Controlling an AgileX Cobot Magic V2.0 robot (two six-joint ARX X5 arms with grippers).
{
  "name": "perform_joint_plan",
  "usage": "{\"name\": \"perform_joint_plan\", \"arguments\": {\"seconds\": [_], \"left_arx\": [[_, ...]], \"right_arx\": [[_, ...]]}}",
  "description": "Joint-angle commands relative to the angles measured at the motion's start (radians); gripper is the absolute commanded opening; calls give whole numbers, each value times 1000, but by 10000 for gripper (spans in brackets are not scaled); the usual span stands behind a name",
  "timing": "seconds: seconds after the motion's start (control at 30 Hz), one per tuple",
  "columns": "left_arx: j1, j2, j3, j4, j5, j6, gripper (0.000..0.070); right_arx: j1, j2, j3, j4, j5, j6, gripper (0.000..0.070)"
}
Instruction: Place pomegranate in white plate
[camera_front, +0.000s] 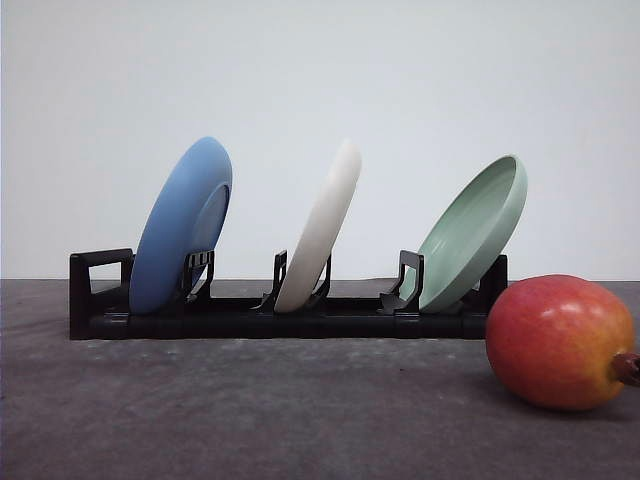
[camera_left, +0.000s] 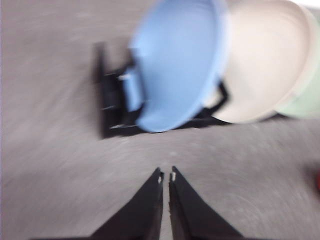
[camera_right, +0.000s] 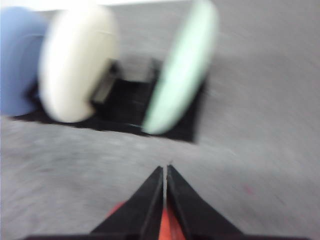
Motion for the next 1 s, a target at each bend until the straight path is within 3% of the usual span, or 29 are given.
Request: {"name": "perform_joint_plan", "arguments": {"seconds": [0.0, 0.1, 0.17, 0.23, 0.3, 0.33, 0.37, 0.63, 0.87, 0.97], "left_arx": [[-24, 17, 22, 14, 0, 80, 3], [-57, 32, 32, 13, 0, 120, 4], [-69, 34, 36, 18, 0, 124, 40], [-72, 34, 37, 29, 4, 123, 197], [-73, 34, 37, 38, 25, 123, 371], [-75, 34, 38, 40, 39, 123, 401], [-76, 34, 38, 42, 53, 123, 398], [-124, 41, 39, 83, 81, 133, 391], [-246, 114, 39, 256, 80, 206, 390], [-299, 176, 39, 351, 36, 210, 390]], "right_arx": [[18, 11, 14, 18, 4, -50, 6], [31, 11, 14, 23, -2, -71, 7], [32, 10, 14, 23, -2, -72, 12], [32, 10, 14, 25, -2, -72, 126], [32, 10, 14, 26, -1, -72, 312], [32, 10, 14, 26, -1, -72, 371], [32, 10, 14, 26, -1, -72, 396], [32, 10, 14, 26, -2, -70, 395], [32, 10, 14, 26, -3, -58, 395], [32, 10, 14, 26, -3, -58, 395]]}}
